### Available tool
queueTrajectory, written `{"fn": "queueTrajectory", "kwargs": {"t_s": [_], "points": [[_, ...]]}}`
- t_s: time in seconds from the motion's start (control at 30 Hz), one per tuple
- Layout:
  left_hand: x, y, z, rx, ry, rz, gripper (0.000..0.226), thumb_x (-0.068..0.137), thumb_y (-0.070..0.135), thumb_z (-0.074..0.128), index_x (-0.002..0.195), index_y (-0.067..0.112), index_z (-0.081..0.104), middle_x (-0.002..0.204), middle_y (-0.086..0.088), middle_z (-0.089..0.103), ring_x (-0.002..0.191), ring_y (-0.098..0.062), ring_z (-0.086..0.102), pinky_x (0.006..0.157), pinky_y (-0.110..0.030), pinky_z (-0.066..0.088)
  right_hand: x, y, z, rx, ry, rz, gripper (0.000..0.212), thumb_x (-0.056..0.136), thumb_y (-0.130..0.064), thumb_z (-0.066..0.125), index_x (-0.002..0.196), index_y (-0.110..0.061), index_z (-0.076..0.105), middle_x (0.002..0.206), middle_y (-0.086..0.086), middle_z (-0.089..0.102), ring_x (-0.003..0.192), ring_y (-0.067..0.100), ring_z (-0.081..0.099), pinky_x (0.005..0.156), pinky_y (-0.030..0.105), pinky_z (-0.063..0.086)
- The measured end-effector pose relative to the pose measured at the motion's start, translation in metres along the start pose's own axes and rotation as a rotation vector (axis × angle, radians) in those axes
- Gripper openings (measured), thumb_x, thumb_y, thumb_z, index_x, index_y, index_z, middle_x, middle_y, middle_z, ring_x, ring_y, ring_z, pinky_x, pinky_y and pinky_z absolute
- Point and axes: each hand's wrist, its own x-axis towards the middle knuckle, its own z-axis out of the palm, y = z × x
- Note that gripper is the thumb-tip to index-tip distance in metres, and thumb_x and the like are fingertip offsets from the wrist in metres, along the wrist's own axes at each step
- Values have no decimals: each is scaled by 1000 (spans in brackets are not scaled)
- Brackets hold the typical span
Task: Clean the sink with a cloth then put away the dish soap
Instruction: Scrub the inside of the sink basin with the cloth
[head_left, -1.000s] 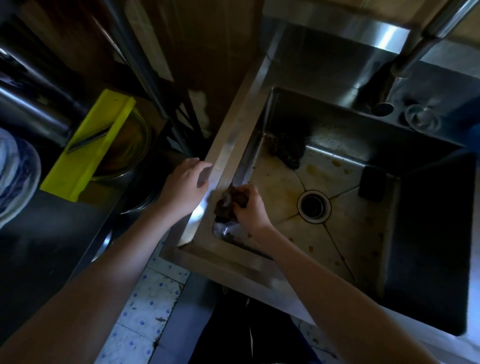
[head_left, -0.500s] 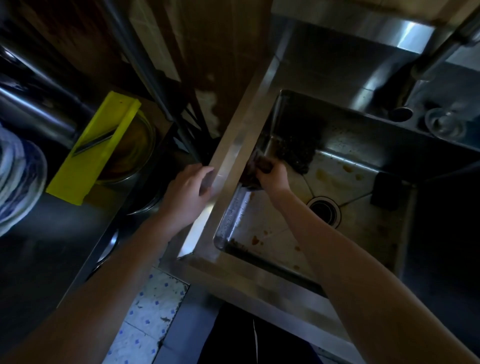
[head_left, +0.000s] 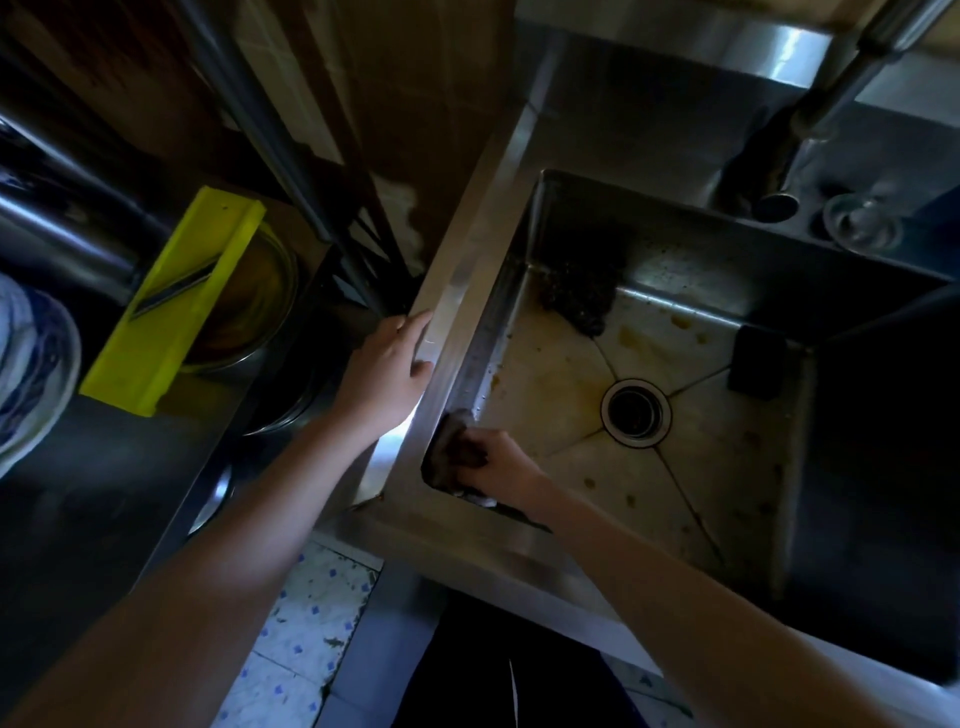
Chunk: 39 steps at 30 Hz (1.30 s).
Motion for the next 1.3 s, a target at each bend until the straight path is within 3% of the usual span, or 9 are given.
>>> {"fn": "queueTrajectory", "kwargs": {"t_s": [0.17,0.27,0.37,0.6,0.7,0.83,0.97,1.1,1.3], "points": [[6,1,3,35,28,36,56,90,18,56,141,17,34,138,-12,40,119,-30,47,94,-41,42,1,-4,2,60,65,54,16,83,5,60,73,-7,58,70,0,49,82,14,49,68,22,36],[9,1,5,50,44,55,55,90,17,57,140,16,35,141,-13,38,121,-32,46,94,-41,43,4,-3,5,182,138,101,10,84,7,59,92,7,64,82,11,59,84,17,54,71,24,44],[14,1,5,46,44,57,55,90,17,57,141,16,35,144,-13,34,124,-33,44,97,-43,43,13,-5,0,288,254,98,12,84,4,62,96,2,66,93,18,68,86,22,63,80,33,53],[35,0,2,41,12,-11,58,91,20,54,144,18,30,149,-13,27,132,-34,34,104,-45,37,57,-13,-45,452,392,97,30,86,10,54,78,-18,63,63,-2,67,54,14,68,47,26,53],[44,1,3,16,-9,-27,59,91,23,54,144,20,29,149,-12,28,132,-32,34,105,-46,37,78,-20,-68,498,440,87,31,85,12,51,89,-15,65,83,9,69,67,15,69,56,31,56],[51,2,4,-14,19,8,57,91,22,55,143,17,32,146,-11,34,130,-32,37,103,-46,38,102,-32,-93,596,495,114,47,88,12,49,134,1,48,120,23,61,107,33,61,93,49,49],[50,3,6,-18,26,3,58,91,23,55,144,21,31,146,-6,35,129,-30,38,102,-48,39,104,-32,-95,630,466,116,48,89,13,48,135,4,44,110,18,59,101,32,58,84,46,49],[53,4,4,-19,3,-14,60,91,24,55,145,26,30,149,-4,33,131,-30,37,101,-51,39,88,-30,-84,583,423,104,43,87,12,53,130,5,50,106,16,60,101,29,58,92,46,47],[52,5,7,21,8,-31,59,92,27,53,145,28,27,150,-2,30,131,-31,37,102,-52,39,45,-24,-50,482,305,58,26,86,10,57,110,4,62,94,16,63,86,25,59,74,34,50]]}}
